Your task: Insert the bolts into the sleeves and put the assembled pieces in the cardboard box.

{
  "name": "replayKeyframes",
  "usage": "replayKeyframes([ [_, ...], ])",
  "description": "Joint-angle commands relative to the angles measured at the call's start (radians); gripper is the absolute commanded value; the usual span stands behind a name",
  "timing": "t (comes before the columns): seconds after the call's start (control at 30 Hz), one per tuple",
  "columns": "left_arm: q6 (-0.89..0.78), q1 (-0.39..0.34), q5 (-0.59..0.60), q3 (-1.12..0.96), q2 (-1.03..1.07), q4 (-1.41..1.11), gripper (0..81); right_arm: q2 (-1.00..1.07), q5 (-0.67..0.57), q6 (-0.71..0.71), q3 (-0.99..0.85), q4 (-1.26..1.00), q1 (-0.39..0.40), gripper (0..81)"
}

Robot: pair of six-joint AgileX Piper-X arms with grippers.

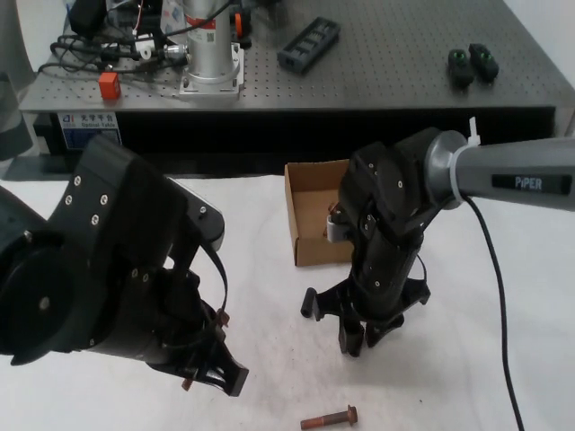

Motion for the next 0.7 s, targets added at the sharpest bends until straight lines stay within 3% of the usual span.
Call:
replayKeyframes([
  [0.0, -0.013, 0.002, -0.01, -0.001, -0.011, -0.001, 0.6, 0.002, -0.014, 0.003, -0.001, 0.017, 0.006, 22.5],
  [0.13, -0.013, 0.002, -0.008, -0.001, -0.011, -0.001, 0.6, 0.002, -0.014, -0.048, -0.001, 0.018, 0.006, 1.0],
  [0.27, -0.013, 0.002, 0.057, -0.001, -0.011, -0.011, 0.6, -0.017, -0.022, -0.109, -0.001, 0.018, 0.003, 0.8],
  [0.47, -0.04, 0.002, 0.352, 0.003, -0.011, -0.17, 0.6, -0.201, -0.036, -0.218, 0.023, 0.046, -0.017, 0.8],
  [0.67, -0.218, 0.002, 0.598, 0.034, -0.011, -0.515, 0.6, -0.586, -0.275, -0.262, 0.248, -0.089, -0.101, 0.8],
])
